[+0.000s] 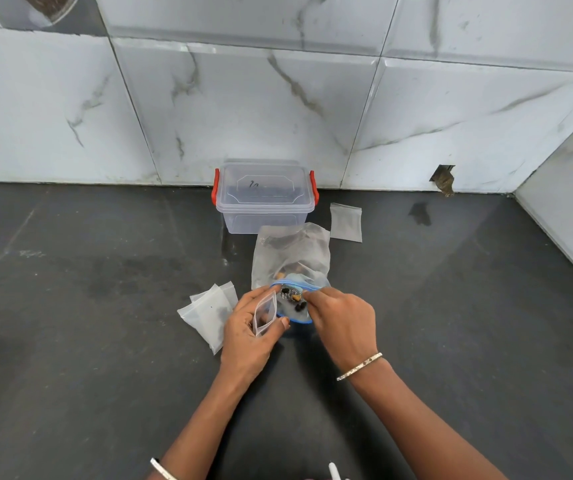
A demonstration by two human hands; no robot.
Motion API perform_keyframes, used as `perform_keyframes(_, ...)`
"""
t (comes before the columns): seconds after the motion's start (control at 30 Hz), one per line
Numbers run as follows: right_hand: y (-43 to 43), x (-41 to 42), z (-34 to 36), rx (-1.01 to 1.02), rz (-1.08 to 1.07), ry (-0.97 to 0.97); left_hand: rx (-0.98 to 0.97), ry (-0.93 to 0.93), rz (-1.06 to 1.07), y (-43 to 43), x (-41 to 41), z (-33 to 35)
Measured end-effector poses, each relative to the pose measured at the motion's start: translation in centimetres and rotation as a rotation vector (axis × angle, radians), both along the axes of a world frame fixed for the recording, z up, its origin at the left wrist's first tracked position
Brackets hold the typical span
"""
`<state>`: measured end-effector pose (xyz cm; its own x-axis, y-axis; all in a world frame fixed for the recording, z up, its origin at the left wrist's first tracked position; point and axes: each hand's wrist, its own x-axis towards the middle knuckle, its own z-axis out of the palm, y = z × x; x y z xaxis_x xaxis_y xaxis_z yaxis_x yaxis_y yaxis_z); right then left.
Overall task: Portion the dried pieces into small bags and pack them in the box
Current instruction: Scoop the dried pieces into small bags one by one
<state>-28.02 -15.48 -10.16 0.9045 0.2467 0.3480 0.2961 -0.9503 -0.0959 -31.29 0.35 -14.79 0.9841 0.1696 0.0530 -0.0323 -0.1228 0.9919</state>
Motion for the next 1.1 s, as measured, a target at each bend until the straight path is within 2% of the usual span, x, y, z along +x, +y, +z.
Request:
perform_keyframes(0.17,0.1,-0.4,-0.5,-0.107,0.138,0.028,-0.004,0.003,-0.006,0.0,0.0,0.0)
perform_keyframes(0.3,-0.6,-1.2,-0.7,-0.181,0.06,0.053,-0.005,0.001,0.003,0.0,-0.1,-0.1)
perform_keyframes(0.5,-2.5,-2.5,0.0,0.113,-0.027,-0.072,-0.02,-0.003,0.008,-0.2,-0.2,-0.1)
perform_keyframes(0.6,-2.7,-2.5,-0.2,0.102,-0.062,-0.086,-0.013,0.001,0.004,-0.4,-0.4,0.0)
perform_keyframes(0.83,-2.9,-1.7,-1.9,-0.002,-0.043,0.061,-0.056,0.019,0.015,-0.7,-0.5,-0.4)
perform_keyframes(1.0,-3.6,-2.5,-1.6,0.159,-0.018,0.106,-0.105,0.013,0.025,-0.8,-0.3,-0.6)
perform_keyframes(1.1,-3.5,-3.1,-1.1,0.253,-0.034,0.204,-0.214,0.055,0.031,-1.0,-0.3,-0.6)
